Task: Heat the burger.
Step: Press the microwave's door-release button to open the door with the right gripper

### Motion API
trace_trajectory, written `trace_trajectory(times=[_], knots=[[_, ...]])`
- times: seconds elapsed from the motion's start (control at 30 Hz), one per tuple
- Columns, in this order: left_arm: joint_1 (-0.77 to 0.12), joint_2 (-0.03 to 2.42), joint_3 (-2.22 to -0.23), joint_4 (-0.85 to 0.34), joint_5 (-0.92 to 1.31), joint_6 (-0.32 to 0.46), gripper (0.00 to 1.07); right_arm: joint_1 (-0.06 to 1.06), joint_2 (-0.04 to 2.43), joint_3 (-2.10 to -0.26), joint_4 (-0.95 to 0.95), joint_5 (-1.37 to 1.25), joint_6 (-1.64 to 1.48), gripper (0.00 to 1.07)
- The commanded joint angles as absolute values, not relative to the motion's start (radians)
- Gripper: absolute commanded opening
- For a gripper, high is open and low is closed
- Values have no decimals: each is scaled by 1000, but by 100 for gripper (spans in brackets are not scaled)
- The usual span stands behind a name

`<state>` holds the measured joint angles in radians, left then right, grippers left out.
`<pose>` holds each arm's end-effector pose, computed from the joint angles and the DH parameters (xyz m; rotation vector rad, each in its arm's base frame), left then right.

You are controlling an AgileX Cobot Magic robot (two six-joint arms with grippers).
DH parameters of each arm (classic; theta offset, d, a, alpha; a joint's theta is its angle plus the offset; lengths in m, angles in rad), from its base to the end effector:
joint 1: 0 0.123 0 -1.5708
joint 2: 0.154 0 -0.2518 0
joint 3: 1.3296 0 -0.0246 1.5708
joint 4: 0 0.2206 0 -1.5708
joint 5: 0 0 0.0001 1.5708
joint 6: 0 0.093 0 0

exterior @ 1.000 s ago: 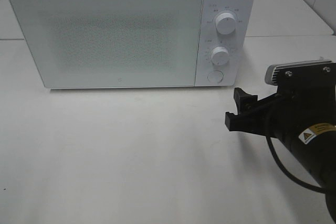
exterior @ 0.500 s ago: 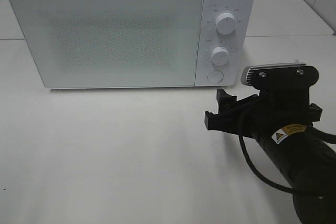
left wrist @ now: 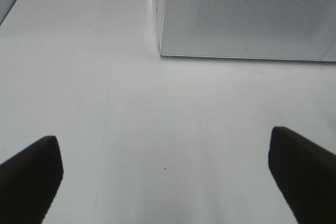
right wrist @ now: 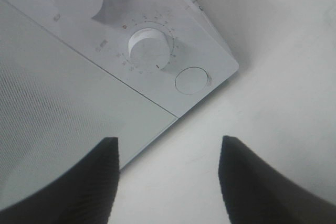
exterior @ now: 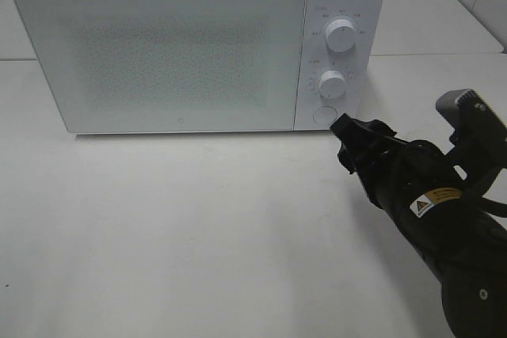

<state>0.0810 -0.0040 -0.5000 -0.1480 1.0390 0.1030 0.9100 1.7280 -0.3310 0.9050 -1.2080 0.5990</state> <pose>0.0047 -0.0115 0.2644 0.0273 2.0102 -0.0591 0.1879 0.1303 0.1378 0.6581 1.6852 0.6266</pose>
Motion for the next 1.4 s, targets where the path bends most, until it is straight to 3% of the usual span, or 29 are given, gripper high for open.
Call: trace_trajectory(times=[0.03, 0.13, 0.2, 0.23, 0.27, 0.3, 0.37, 0.43, 0.93, 1.17, 1.4], knots=[[82, -25, -496, -158, 1038, 99, 100, 912, 1726, -341, 905, -1210, 784, 50], [82, -25, -496, -158, 1038, 99, 100, 912, 1726, -341, 905, -1210, 935, 42], [82, -25, -496, -158, 1038, 99, 100, 910, 1726, -341, 913, -1211, 1033, 31], [82, -25, -496, -158, 1038, 99, 100, 910, 1726, -341, 913, -1211, 1033, 31], [82, -25, -496, -158, 1038, 99, 100, 909, 1726, -341, 929, -1210, 1070, 21], [82, -25, -496, -158, 1038, 99, 100, 909, 1726, -341, 929, -1210, 1070, 21], [82, -25, -496, -158, 1038, 99, 100, 909, 1726, -341, 948, -1197, 1087, 5], [82, -25, -496, -158, 1038, 99, 100, 909, 1726, -341, 953, -1185, 1106, 0], [82, -25, -496, -158, 1038, 99, 100, 907, 1726, -373, 954, -1127, 1284, 0], [82, -25, -496, -158, 1038, 99, 100, 796, 1726, -427, 871, -1026, 1281, 0], [82, -25, -496, -158, 1038, 99, 100, 757, 1745, -476, 840, -1005, 1258, 0]])
